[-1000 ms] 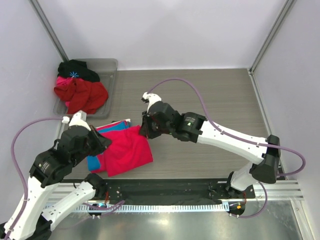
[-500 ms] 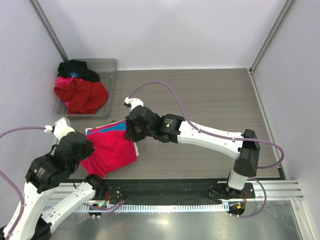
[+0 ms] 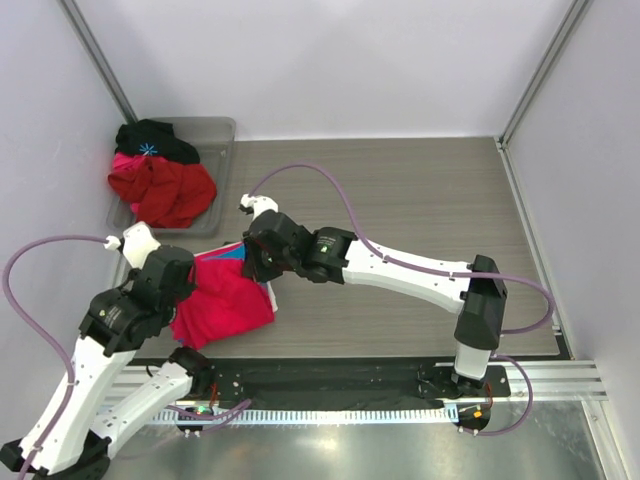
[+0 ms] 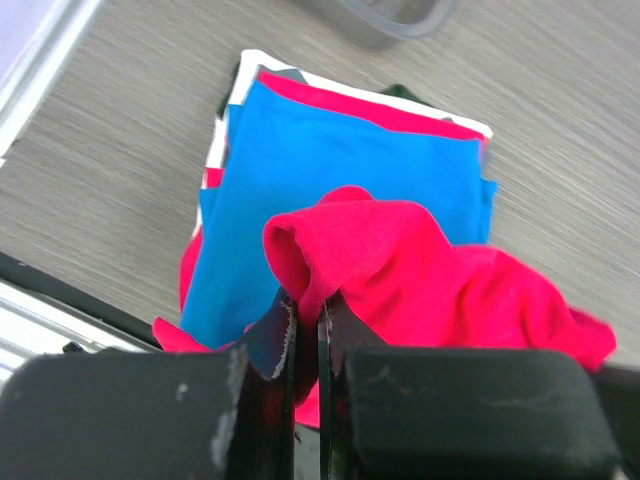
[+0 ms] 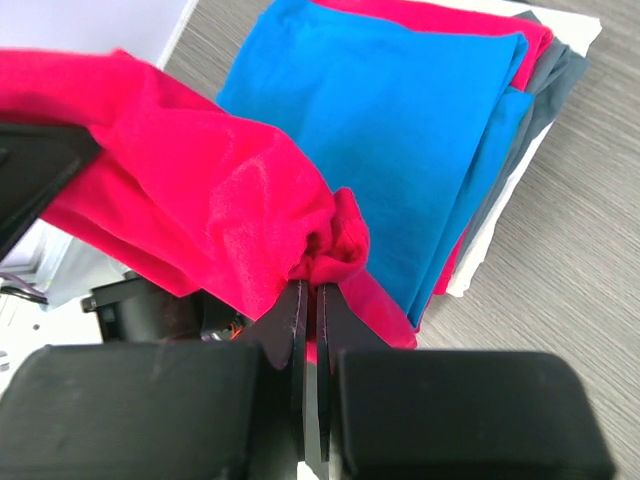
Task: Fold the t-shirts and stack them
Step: Neatly place the folded tshirt to the corner
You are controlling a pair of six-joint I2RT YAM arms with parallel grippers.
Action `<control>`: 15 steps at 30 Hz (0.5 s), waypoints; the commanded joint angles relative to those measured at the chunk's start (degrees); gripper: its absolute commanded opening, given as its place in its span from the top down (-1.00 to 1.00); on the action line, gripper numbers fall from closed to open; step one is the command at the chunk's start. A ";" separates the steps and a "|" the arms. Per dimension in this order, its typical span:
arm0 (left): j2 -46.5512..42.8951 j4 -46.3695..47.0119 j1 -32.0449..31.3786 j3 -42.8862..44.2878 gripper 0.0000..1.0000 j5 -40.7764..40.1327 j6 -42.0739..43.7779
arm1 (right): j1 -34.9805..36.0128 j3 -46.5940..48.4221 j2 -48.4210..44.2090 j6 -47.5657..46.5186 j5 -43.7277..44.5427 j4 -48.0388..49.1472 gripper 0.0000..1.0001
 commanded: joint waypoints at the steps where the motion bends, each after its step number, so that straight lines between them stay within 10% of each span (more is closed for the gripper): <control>1: 2.21 6.35 4.47 -2.07 0.99 -0.68 4.04 | 0.28 2.76 0.84 0.24 -0.53 2.80 0.98; 15: 7.40 17.43 26.72 -4.71 0.99 15.77 15.13 | -2.53 4.17 4.97 -0.46 -0.88 4.82 0.97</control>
